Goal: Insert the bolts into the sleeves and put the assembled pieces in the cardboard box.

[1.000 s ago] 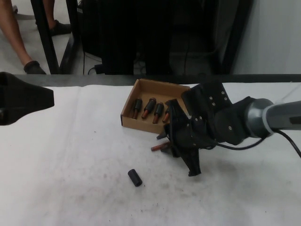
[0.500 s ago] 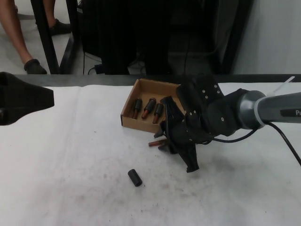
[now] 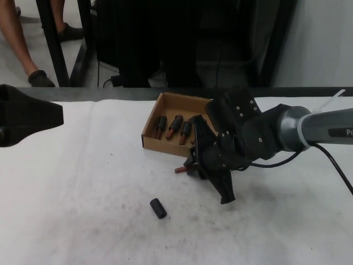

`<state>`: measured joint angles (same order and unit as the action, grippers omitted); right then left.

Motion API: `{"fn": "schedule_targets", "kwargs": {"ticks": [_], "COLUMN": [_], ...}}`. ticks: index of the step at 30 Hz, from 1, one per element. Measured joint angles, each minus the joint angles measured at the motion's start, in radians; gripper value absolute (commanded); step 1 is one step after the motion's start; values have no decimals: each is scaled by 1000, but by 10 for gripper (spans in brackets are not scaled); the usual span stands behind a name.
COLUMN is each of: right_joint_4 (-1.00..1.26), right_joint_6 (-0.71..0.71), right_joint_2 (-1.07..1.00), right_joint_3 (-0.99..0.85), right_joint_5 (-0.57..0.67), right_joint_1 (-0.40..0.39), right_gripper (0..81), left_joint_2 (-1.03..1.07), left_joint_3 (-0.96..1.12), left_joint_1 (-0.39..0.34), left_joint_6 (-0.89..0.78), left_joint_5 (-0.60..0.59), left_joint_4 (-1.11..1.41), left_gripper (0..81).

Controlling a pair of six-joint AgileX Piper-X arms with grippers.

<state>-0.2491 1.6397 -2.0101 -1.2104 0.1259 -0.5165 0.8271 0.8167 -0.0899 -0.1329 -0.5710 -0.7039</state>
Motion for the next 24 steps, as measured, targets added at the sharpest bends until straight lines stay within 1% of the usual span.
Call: {"fn": "schedule_targets", "kwargs": {"ticks": [8,10,11,17,18,24], "right_joint_4": [-5,-9,-10,-154,-160,-307], "right_joint_6": [-43,-96,-100,-265,-271,-495], "right_joint_2": [0,2,2,52,62,137], "right_joint_3": [0,0,0,0,0,2], "right_joint_5": [5,16,17,16,16,15], "right_joint_1": [2,2,4,4,4,7], "right_gripper": [3,3,3,3,3,3], "left_joint_2": [0,0,0,0,0,0], "left_joint_3": [0,0,0,0,0,0], "left_joint_1": [0,0,0,0,0,0], "left_joint_6": [2,2,2,2,4,3], "left_joint_5": [0,0,0,0,0,0], "left_joint_4": [0,0,0,0,0,0], "left_gripper": [510,510,510,510,510,510]}}
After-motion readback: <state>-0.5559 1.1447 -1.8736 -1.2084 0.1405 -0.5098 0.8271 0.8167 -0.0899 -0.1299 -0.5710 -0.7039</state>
